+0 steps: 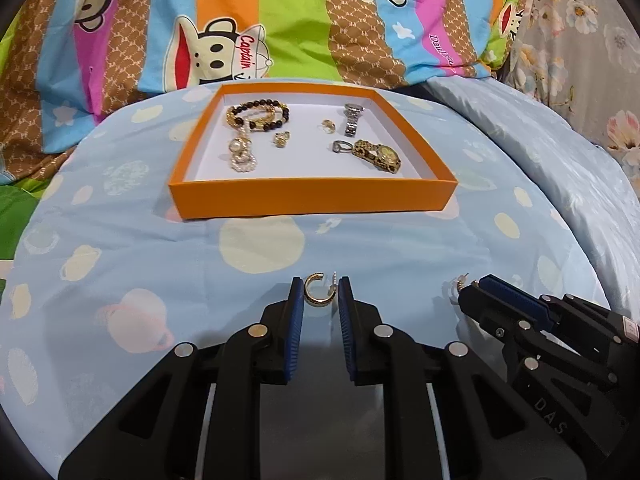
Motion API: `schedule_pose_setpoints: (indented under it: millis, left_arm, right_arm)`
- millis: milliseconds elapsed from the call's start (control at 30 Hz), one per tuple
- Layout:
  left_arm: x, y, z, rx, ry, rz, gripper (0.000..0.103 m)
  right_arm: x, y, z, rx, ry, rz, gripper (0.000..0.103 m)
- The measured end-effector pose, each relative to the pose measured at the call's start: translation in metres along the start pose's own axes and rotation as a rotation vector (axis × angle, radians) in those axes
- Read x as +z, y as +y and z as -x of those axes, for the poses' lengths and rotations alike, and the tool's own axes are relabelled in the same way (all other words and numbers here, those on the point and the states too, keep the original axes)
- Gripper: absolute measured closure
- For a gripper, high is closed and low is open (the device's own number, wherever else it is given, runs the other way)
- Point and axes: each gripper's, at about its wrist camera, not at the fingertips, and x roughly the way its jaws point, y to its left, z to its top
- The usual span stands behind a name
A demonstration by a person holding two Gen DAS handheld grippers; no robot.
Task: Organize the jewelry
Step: 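Release the earring into the box with the left tool while the right tool releases its earring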
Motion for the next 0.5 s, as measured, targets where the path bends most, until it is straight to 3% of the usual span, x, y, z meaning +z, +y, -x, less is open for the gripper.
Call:
schedule_pose_setpoints:
  millis: [300, 500]
  left_arm:
    - [-0.008, 0.015, 0.015, 0.041, -0.020, 0.011, 0.086]
    - [-0.025, 0.043, 0.027, 0.074, -0.004, 0.055, 0.086]
  right_arm:
    - [-0.003, 0.010, 0.001, 0.079, 0.019, 0.019, 0.089]
    - [-0.007, 0.022, -0.002, 0.073, 0.040, 0.060, 0.089]
